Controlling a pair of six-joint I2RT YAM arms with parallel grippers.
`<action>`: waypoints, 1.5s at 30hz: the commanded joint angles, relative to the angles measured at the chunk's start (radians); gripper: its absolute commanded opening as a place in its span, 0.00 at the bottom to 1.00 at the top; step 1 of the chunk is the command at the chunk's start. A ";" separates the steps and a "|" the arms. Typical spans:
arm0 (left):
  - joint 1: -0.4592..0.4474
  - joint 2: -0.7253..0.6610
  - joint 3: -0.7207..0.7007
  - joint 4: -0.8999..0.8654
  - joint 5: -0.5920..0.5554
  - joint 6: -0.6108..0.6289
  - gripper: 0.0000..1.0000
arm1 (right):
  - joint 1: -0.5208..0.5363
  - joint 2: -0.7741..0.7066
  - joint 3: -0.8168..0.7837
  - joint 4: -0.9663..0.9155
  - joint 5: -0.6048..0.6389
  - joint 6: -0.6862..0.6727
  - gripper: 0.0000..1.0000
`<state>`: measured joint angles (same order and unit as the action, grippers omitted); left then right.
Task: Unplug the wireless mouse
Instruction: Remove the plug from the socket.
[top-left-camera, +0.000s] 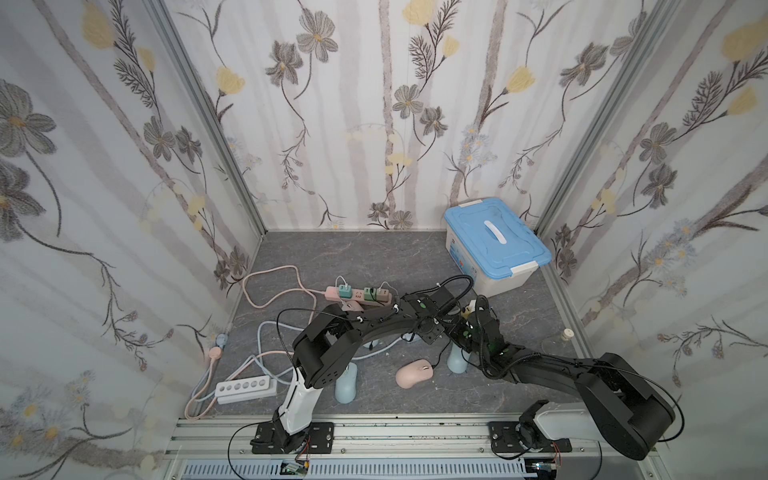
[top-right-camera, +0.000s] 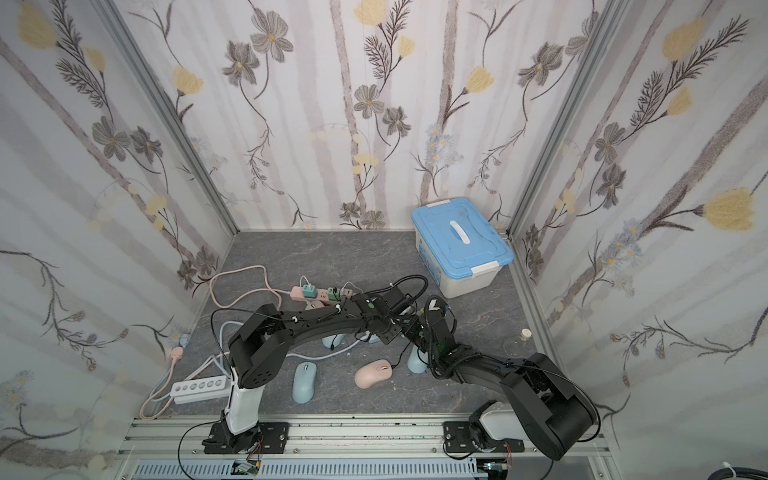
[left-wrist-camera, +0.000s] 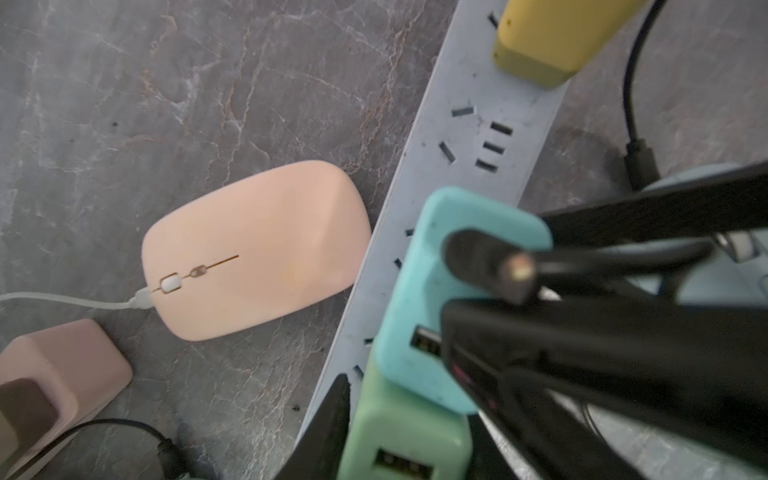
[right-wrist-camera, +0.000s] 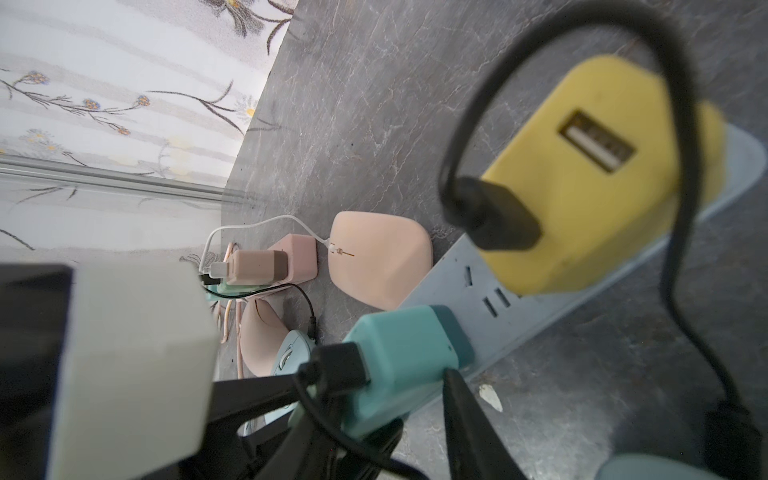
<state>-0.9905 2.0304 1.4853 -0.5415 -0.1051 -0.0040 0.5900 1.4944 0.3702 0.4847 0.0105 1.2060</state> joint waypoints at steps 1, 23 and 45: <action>0.014 0.032 0.052 0.034 0.096 -0.048 0.00 | 0.001 0.019 0.001 -0.072 0.013 0.030 0.39; 0.020 0.031 0.138 -0.087 0.255 0.017 0.00 | 0.002 0.041 -0.008 -0.063 0.007 0.048 0.38; 0.064 0.026 0.102 -0.062 0.269 -0.035 0.00 | 0.018 0.080 -0.005 -0.035 -0.003 0.069 0.39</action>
<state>-0.9298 2.0621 1.5837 -0.6453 0.0853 0.0029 0.6010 1.5593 0.3676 0.5808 0.0429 1.2675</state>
